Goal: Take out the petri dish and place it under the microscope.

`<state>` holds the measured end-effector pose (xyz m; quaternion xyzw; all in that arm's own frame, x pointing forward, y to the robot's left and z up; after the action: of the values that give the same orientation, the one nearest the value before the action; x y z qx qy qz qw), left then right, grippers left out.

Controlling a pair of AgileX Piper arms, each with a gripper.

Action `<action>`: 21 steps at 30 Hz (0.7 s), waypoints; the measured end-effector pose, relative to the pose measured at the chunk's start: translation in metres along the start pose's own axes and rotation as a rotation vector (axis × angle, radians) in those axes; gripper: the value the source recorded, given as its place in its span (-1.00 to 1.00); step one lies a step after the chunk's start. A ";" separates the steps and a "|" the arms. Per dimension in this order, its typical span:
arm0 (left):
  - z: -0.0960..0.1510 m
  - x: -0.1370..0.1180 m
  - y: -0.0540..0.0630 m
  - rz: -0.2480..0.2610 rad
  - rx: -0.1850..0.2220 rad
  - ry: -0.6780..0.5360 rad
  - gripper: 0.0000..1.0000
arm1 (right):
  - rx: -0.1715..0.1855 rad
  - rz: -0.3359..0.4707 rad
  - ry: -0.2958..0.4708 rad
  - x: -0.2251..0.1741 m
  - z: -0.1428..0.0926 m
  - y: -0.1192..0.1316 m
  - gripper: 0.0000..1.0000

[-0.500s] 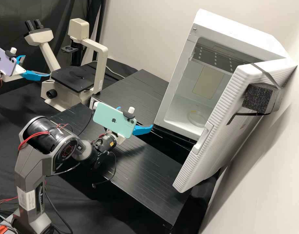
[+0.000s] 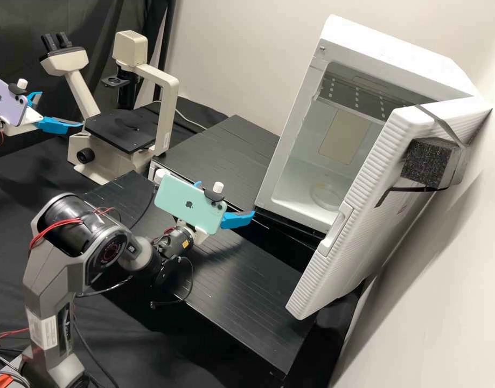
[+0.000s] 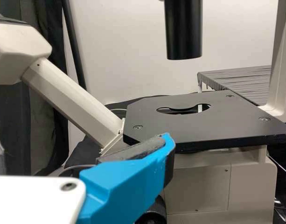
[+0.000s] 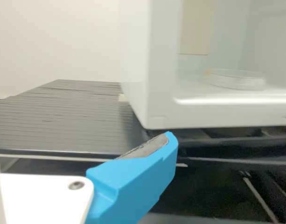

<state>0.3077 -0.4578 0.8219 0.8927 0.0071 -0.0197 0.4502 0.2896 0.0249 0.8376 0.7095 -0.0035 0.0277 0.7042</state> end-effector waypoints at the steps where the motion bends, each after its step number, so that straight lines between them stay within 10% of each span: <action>1: 0.000 0.000 0.000 0.000 0.000 0.000 1.00 | 0.007 0.013 -0.006 -0.004 0.004 0.003 1.00; 21: 0.000 0.000 0.000 0.000 0.000 0.000 1.00 | -0.006 0.297 -0.014 -0.012 0.053 0.084 1.00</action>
<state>0.3077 -0.4578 0.8219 0.8927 0.0071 -0.0197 0.4502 0.2756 -0.0290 0.9207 0.6991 -0.1137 0.1266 0.6945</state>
